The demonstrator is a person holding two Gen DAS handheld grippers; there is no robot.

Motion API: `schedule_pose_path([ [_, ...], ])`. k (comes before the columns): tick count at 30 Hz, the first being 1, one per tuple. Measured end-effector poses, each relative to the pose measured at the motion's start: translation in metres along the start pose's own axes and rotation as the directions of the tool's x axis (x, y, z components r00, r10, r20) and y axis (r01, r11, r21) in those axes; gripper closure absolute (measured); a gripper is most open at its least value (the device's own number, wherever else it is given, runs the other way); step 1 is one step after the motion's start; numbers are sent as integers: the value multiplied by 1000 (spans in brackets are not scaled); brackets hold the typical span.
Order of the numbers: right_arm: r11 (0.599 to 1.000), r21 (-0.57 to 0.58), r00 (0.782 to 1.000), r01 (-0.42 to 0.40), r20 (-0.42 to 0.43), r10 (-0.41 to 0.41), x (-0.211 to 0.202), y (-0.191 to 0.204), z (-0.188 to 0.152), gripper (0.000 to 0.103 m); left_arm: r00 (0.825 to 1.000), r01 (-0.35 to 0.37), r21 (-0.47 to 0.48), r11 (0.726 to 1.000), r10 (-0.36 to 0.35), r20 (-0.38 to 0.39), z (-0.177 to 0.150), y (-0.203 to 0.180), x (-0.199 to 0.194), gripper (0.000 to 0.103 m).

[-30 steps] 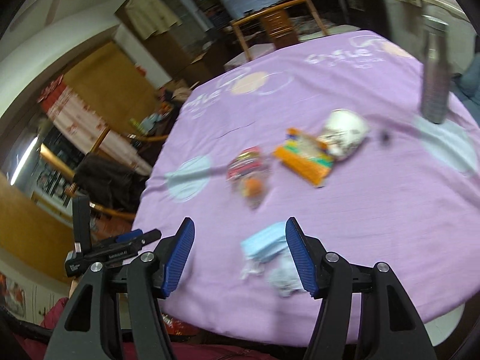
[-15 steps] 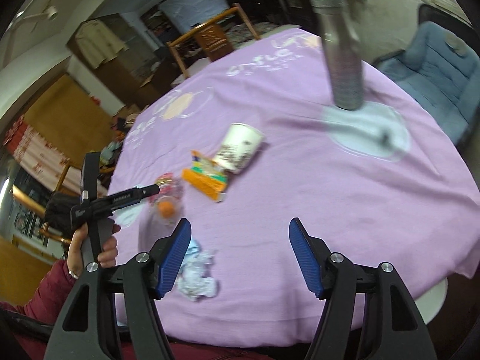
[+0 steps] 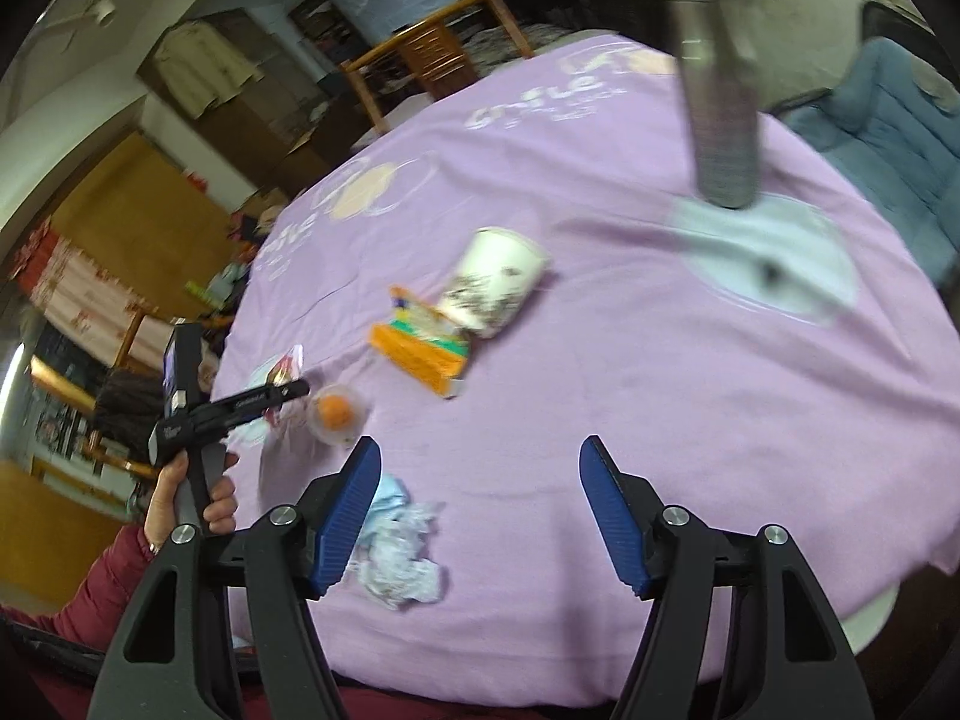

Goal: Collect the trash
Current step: 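Grasp the pink snack bag with the left tool, then grasp the orange medicine box with the right tool while the left tool holds the bag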

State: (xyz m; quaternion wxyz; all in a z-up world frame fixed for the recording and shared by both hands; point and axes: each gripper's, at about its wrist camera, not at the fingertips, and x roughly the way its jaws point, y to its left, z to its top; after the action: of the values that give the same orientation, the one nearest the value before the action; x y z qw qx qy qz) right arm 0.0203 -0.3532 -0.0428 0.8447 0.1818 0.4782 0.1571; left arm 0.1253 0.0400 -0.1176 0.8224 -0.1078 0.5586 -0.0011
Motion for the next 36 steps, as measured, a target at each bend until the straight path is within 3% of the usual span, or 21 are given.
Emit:
schedule_pose_path([
  [7, 990, -111, 994, -89, -68, 82, 30, 51, 7, 35, 1000, -14, -73, 997, 13, -12, -52, 51, -42, 35],
  [8, 988, -123, 993, -98, -75, 89, 33, 57, 7, 35, 1000, -12, -83, 997, 11, -13, -57, 53, -45, 29],
  [10, 985, -134, 992, -107, -81, 96, 36, 65, 9, 35, 1000, -27, -99, 995, 27, -5, -63, 55, -47, 20],
  [16, 981, -159, 992, -111, -76, 99, 37, 79, 14, 35, 999, -46, -128, 991, 43, -24, -65, 56, -39, 18],
  [23, 973, -224, 996, -58, -78, 41, 50, 79, 25, 32, 996, -83, -139, 987, 78, -34, -74, 61, -36, 18],
  [29, 931, -364, 996, 6, -82, -38, 77, 84, 37, 32, 997, -82, -146, 986, 80, -21, -74, 54, -41, 18],
  [36, 893, -449, 994, 40, -70, -80, 115, 81, 63, 32, 996, -91, -172, 981, 89, -19, -72, 48, -43, 18],
])
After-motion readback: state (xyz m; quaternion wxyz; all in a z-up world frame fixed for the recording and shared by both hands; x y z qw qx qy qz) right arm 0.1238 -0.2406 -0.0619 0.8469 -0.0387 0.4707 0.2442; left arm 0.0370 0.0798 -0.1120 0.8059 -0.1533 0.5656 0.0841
